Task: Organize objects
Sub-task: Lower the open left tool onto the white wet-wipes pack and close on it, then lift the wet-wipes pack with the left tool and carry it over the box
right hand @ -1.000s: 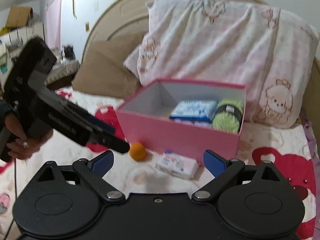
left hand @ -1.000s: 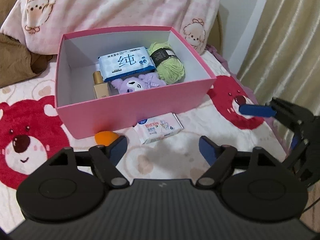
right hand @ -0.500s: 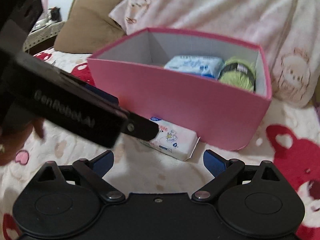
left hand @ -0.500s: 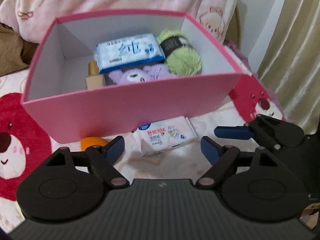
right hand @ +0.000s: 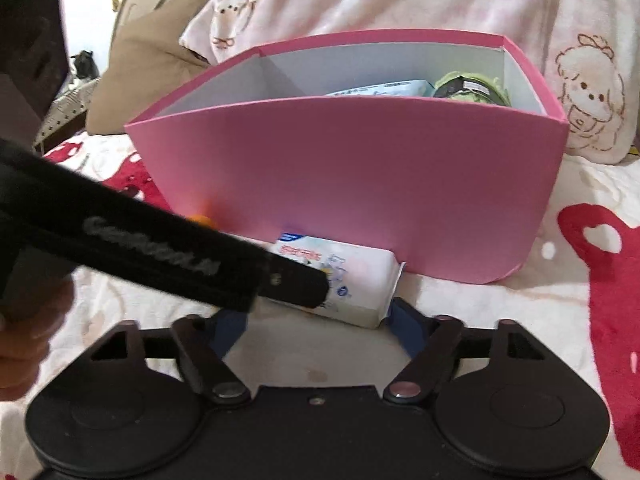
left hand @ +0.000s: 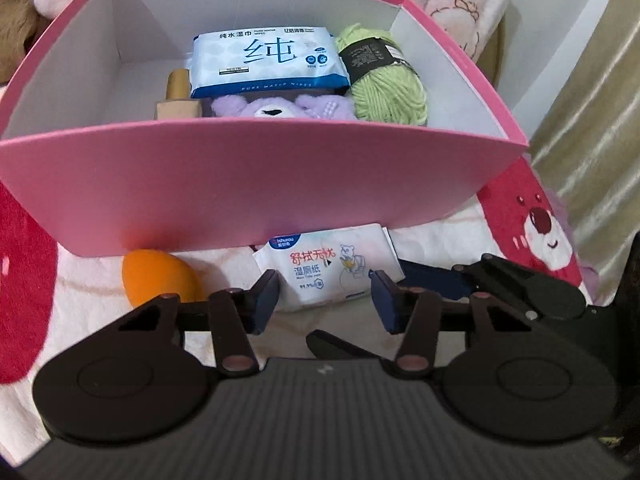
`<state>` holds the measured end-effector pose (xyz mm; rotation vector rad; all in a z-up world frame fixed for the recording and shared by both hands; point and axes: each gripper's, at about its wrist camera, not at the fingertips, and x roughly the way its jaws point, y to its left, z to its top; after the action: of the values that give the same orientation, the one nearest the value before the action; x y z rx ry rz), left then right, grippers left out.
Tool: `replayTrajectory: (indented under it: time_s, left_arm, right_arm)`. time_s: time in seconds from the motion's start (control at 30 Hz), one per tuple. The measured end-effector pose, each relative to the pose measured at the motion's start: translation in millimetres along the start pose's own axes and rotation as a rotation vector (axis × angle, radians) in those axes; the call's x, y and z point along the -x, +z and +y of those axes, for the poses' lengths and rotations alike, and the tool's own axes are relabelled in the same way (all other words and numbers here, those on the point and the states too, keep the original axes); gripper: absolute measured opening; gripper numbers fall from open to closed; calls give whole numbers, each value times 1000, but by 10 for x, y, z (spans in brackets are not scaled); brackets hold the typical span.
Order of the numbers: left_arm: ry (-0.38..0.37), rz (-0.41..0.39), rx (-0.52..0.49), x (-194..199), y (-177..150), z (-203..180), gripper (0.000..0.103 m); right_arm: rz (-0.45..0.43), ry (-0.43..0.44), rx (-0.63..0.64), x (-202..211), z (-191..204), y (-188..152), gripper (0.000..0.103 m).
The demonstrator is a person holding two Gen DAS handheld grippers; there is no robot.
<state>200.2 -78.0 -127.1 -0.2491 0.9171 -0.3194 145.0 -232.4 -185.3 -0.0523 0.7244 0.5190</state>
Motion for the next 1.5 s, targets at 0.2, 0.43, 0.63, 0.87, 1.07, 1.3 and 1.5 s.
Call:
replayTrajectory:
  time_s: [0.2,0.43,0.63,0.87,1.07,1.3,1.5]
  left_arm:
    - [-47,32,69,64,-60,-7,47]
    - [-68,51,83,99,-182,-73,47]
    - [-6,66,97,29,-138,-51,46]
    - [-52,67,200,-62,-146,60,39]
    - [-43,56,165,7,-204,-14,38]
    - [-9,81,95,232,-286,-116,39]
    - [-36,106,40,552,-340,-117,41]
  right_arm:
    - [18,7,-28,97,-59,-50,74]
    - [65,0,-11,186,-18,-71,74]
    - [80,-19,-35,162,-66,-110,75]
    - [46,-18,-47,80,-14,-174,87]
    - [33,-52,-40,166,20,-208,75]
    - [76,-42,-12,296,208,-175,77]
    - [71,18,-9,472,364,-63,81]
